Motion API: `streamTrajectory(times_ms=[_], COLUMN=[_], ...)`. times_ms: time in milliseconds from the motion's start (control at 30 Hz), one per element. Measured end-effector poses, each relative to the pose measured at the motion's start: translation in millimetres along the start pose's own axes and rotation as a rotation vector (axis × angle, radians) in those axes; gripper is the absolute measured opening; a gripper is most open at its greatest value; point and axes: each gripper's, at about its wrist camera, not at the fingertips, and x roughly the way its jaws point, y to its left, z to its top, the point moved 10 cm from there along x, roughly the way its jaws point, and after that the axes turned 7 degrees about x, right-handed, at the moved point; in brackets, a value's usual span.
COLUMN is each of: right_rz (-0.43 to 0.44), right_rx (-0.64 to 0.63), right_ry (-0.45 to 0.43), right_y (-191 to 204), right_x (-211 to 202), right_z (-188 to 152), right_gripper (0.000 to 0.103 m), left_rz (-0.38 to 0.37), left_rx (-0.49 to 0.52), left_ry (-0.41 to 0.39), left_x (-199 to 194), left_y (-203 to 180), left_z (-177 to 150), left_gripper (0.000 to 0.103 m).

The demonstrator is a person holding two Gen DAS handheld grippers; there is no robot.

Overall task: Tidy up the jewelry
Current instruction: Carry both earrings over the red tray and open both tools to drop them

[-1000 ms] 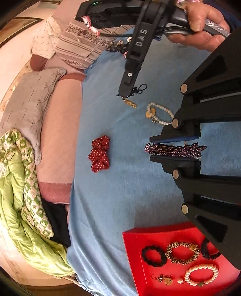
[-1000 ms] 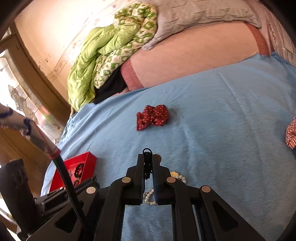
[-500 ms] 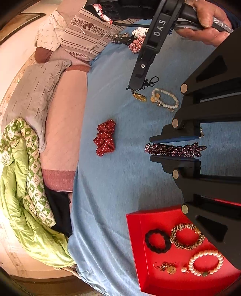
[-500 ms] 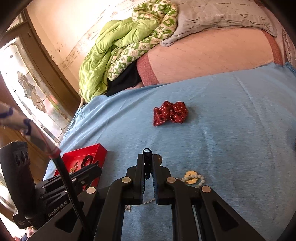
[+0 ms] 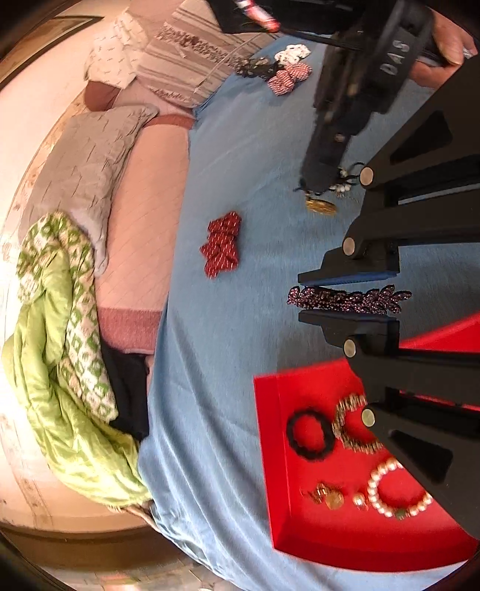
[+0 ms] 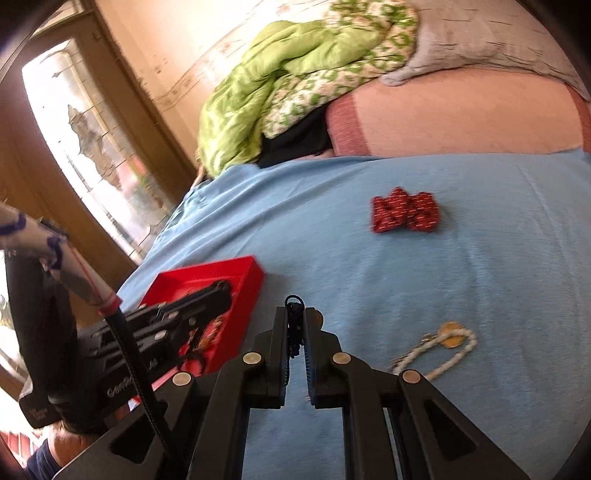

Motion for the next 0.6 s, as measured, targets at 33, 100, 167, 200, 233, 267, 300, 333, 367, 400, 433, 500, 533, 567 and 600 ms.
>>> streamTrajectory(times_ms=[33, 100, 167, 200, 233, 267, 300, 333, 367, 400, 433, 500, 533, 567, 600], right_rz=[0.007, 0.022, 0.048, 0.061, 0.071, 0.08, 0.09, 0.104, 0.12, 0.131, 0.142, 0.167, 0.176, 0.185, 0.195], right_rx=[-0.012, -0.049, -0.078, -0.096, -0.109, -0.12, -0.127, -0.133, -0.138, -0.146, -0.159, -0.18, -0.184, -0.186, -0.187], right_ry=[0.004, 0.01, 0.021, 0.027, 0.032, 0.038, 0.045, 0.053, 0.065, 0.076, 0.086, 0.106, 0.115, 0.126, 0.138], right_y=[5, 21, 38, 47, 54, 61, 68, 76, 85, 92, 101, 117, 122, 129, 134], right_x=[1, 4, 7, 9, 10, 11, 13, 16, 19, 22, 25, 31, 34, 38, 41], right_z=[-2, -9, -18, -23, -28, -32, -36, -40, -45, -49, -53, -61, -64, -68, -72], right_gripper=[0.009, 0.009, 0.009, 0.009, 0.009, 0.009, 0.009, 0.009, 0.009, 0.009, 0.009, 0.009, 0.009, 0.009, 0.009], left_rz=[0.005, 0.024, 0.037, 0.043, 0.051, 0.056, 0.061, 0.069, 0.081, 0.091, 0.096, 0.116, 0.125, 0.134, 0.14], left_rx=[-0.007, -0.023, -0.045, -0.052, -0.061, -0.073, -0.085, -0.095, -0.106, -0.124, -0.142, -0.186, -0.205, -0.232, -0.251], left_ry=[-0.003, -0.013, -0.02, -0.021, -0.02, -0.018, -0.012, -0.007, -0.002, 0.005, 0.012, 0.027, 0.035, 0.046, 0.053], left_x=[-3, -13, -22, -26, -30, -33, -37, -40, -44, -47, -50, -55, -57, -59, -60], left_y=[4, 16, 29, 35, 41, 48, 55, 62, 70, 80, 88, 109, 118, 129, 137], left_z=[-1, -2, -6, -8, -11, -15, -20, -25, -31, -37, -43, -56, -61, -68, -73], left_gripper=[0.012, 0.012, 0.012, 0.012, 0.012, 0.012, 0.012, 0.012, 0.012, 0.012, 0.012, 0.012, 0.012, 0.012, 0.012])
